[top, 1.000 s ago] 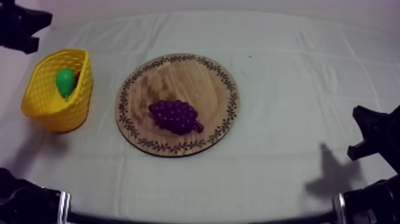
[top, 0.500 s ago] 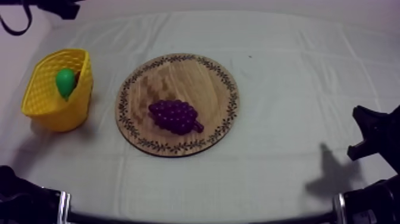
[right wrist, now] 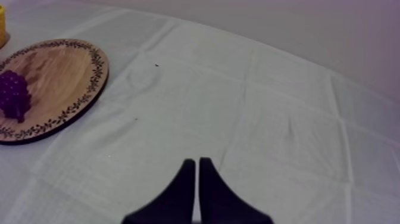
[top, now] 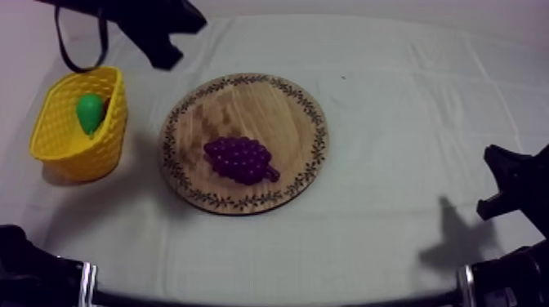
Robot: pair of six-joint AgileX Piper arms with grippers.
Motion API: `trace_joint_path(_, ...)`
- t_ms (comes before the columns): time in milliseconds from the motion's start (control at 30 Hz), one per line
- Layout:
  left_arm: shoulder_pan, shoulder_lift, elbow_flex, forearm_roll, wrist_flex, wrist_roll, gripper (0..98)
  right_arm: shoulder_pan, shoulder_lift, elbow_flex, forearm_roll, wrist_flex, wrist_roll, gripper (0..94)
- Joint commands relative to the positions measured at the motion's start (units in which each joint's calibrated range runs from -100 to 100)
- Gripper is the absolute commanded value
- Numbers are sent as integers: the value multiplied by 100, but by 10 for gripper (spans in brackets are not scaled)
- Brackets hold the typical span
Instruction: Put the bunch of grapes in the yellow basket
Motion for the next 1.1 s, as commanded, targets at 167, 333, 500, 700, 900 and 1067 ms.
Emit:
trace_joint_path(167,222,311,329,-106,17,-106,0,2,-1,-3,1,4,0,4)
trace_joint_path(333,245,418,410,-114,25,-142,110,2,-1,-3,1,4,0,4)
trace_joint_path(500,196,489,337,-119,313,-120,520,2,-1,-3,1,4,0,4)
trace_joint_path(700,186,574,171,-76,843,-192,912,2,-1,-3,1,4,0,4)
trace_joint_path(900,163,730,291,-37,746,-355,959,2,-1,-3,1,4,0,4)
trace_joint_path(1067,145,1003,647,-92,170,-433,957,2,-1,-3,1,4,0,4)
